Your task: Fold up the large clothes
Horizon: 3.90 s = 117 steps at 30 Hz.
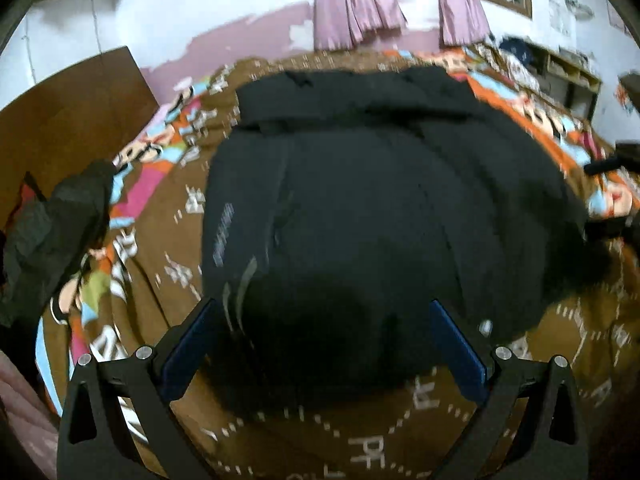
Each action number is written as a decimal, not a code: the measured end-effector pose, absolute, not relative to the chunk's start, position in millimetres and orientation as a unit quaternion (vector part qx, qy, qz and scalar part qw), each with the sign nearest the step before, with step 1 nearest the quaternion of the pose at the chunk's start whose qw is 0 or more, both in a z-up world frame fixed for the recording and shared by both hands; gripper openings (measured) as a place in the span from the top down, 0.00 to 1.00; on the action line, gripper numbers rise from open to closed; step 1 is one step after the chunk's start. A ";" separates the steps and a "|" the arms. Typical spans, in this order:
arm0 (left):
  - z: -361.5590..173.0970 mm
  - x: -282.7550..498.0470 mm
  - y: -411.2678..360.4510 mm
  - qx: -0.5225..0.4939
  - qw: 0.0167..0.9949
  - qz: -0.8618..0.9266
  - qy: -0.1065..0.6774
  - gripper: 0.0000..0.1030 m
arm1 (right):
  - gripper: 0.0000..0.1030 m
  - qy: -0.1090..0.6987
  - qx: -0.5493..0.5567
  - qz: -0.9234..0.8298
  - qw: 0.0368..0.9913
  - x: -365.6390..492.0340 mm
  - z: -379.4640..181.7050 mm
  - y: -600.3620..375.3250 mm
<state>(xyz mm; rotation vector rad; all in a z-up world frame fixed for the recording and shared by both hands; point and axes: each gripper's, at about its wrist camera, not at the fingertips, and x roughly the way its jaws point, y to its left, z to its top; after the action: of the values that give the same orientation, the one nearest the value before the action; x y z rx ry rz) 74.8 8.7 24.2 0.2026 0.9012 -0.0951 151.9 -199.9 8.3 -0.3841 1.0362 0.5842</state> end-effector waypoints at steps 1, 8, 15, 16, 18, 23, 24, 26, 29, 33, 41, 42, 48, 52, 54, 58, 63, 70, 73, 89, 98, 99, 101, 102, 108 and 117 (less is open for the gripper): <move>19.4 73.1 9.1 0.099 0.891 -0.047 0.441 0.02 | 0.00 0.489 -0.185 0.274 0.807 150.9 4.8 -199.0; -7.3 59.0 5.0 0.116 0.875 -0.061 0.465 0.02 | 0.00 0.517 -0.214 0.280 0.780 141.1 -23.3 -191.4; -31.0 53.2 1.6 0.141 0.863 -0.074 0.480 0.02 | 0.00 0.494 -0.321 0.279 0.759 118.7 -58.6 -171.3; -33.5 52.9 1.2 0.146 0.862 -0.074 0.479 0.02 | 0.00 0.487 -0.337 0.277 0.757 116.3 -62.6 -169.6; -37.9 53.0 0.7 0.155 0.863 -0.073 0.475 0.02 | 0.00 0.472 -0.369 0.270 0.754 112.4 -72.6 -164.3; -48.8 54.0 3.4 0.180 0.864 -0.075 0.464 0.02 | 0.00 0.435 -0.441 0.255 0.742 106.1 -96.1 -150.7; -52.1 54.3 4.4 0.186 0.863 -0.078 0.464 0.02 | 0.00 0.426 -0.453 0.255 0.740 104.0 -99.7 -148.3; -57.9 56.0 8.2 0.191 0.860 -0.085 0.466 0.02 | 0.00 0.418 -0.463 0.251 0.741 103.3 -103.0 -146.4; -64.7 57.4 8.3 0.204 0.859 -0.089 0.460 0.02 | 0.00 0.399 -0.471 0.229 0.753 109.8 -99.9 -146.1; -70.3 63.5 3.7 0.230 0.867 -0.084 0.433 0.02 | 0.00 0.446 -0.411 0.224 0.763 149.7 -86.9 -152.4; -68.8 72.9 8.6 0.236 0.870 -0.087 0.424 0.02 | 0.00 0.533 -0.246 0.276 0.761 214.4 -35.2 -172.2; -68.9 72.4 7.6 0.237 0.870 -0.090 0.424 0.02 | 0.00 0.541 -0.230 0.281 0.759 221.8 -29.7 -174.1; -65.0 76.1 4.4 0.220 0.871 -0.094 0.428 0.02 | 0.00 0.586 -0.139 0.290 0.744 257.2 -16.9 -187.6; -68.2 81.6 5.2 0.230 0.868 -0.092 0.431 0.02 | 0.00 0.595 -0.133 0.288 0.739 252.2 -15.5 -185.3; -76.9 80.5 -0.4 0.258 0.860 -0.084 0.432 0.02 | 0.00 0.594 -0.149 0.284 0.738 247.0 -19.0 -184.5; -87.7 82.5 -2.2 0.284 0.855 -0.085 0.426 0.02 | 0.00 0.594 -0.148 0.282 0.739 235.8 -23.0 -187.2; -95.5 92.2 -3.9 0.306 0.851 -0.066 0.423 0.02 | 0.00 0.589 -0.153 0.282 0.742 237.3 -24.8 -193.4; -94.2 87.8 -3.3 0.349 0.852 -0.045 0.388 0.43 | 0.00 0.561 -0.196 0.282 0.753 216.5 -36.1 -183.0; -83.3 87.5 0.9 0.358 0.859 -0.056 0.361 0.64 | 0.00 0.530 -0.227 0.283 0.767 198.1 -40.4 -184.7; 51.5 119.1 -19.0 0.267 0.917 -0.095 0.280 0.90 | 0.00 0.497 -0.212 0.273 0.796 146.5 -37.1 -199.3; 90.2 155.7 -38.7 0.232 0.924 -0.095 0.290 0.91 | 0.00 0.487 -0.247 0.212 0.810 141.5 -40.9 -181.3; 92.5 157.4 -40.1 0.230 0.924 -0.096 0.289 0.91 | 0.00 0.489 -0.252 0.203 0.810 142.1 -43.9 -181.2; 96.7 160.1 -41.3 0.226 0.926 -0.097 0.288 0.91 | 0.00 0.493 -0.258 0.198 0.807 143.3 -50.7 -185.4; 97.7 161.5 -40.9 0.225 0.926 -0.097 0.288 0.91 | 0.00 0.490 -0.270 0.185 0.808 144.0 -52.8 -185.2; 93.8 161.0 -31.6 0.225 0.925 -0.098 0.291 0.91 | 0.38 0.464 -0.292 0.135 0.826 160.0 -45.3 -210.2; 90.6 149.4 -5.7 0.197 0.929 -0.085 0.301 0.91 | 0.87 0.384 -0.208 0.188 0.880 181.1 51.4 -244.7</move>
<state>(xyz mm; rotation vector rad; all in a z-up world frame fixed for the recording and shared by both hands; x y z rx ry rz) 149.4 -5.7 90.6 0.4041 0.6156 -0.1737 181.1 -244.7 51.4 -0.4344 0.8007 0.3926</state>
